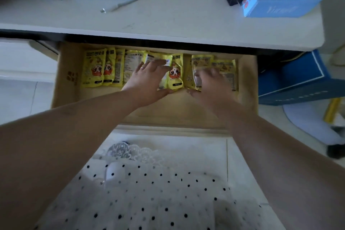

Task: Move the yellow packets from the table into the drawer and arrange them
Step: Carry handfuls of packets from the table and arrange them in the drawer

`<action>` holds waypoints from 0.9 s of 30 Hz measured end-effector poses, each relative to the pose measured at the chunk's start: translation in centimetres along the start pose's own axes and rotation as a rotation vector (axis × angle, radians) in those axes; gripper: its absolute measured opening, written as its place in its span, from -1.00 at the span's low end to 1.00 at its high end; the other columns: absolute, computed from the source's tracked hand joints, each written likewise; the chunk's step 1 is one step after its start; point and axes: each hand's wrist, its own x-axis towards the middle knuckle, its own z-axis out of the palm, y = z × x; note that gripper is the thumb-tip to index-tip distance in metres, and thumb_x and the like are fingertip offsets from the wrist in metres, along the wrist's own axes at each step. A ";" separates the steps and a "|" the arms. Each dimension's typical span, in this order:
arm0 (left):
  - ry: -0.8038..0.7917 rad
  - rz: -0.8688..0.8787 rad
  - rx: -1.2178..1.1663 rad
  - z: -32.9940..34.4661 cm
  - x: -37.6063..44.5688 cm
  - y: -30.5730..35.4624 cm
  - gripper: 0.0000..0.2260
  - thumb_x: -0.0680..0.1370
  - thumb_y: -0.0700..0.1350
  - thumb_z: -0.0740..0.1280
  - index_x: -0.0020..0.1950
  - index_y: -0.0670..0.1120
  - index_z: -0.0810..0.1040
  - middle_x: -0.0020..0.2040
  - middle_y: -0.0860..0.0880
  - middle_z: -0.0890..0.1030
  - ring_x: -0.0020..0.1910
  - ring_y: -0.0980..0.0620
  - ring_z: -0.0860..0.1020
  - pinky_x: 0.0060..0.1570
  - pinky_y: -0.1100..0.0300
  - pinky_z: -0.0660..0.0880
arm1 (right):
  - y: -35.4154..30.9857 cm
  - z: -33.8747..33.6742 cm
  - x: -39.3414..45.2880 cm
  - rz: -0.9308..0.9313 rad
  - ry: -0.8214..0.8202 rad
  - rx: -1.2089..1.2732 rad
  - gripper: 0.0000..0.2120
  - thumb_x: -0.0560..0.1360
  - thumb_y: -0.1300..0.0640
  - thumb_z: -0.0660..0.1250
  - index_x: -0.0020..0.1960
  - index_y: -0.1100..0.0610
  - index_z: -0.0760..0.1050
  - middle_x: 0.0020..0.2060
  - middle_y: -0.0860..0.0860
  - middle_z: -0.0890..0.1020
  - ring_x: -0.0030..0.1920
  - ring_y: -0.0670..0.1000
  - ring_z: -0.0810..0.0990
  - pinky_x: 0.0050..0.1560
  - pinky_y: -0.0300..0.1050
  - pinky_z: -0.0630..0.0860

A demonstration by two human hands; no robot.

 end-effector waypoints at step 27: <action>-0.734 0.050 -0.705 -24.7 -29.4 30.0 -0.72 0.50 -0.02 0.40 0.19 0.06 0.47 0.16 0.02 0.57 0.19 0.05 0.52 0.25 0.05 0.44 | -8.8 -20.1 -53.7 1.107 0.641 1.235 -0.42 0.46 -0.05 0.40 0.43 0.04 0.34 0.39 -0.01 0.42 0.35 -0.01 0.42 0.34 -0.05 0.38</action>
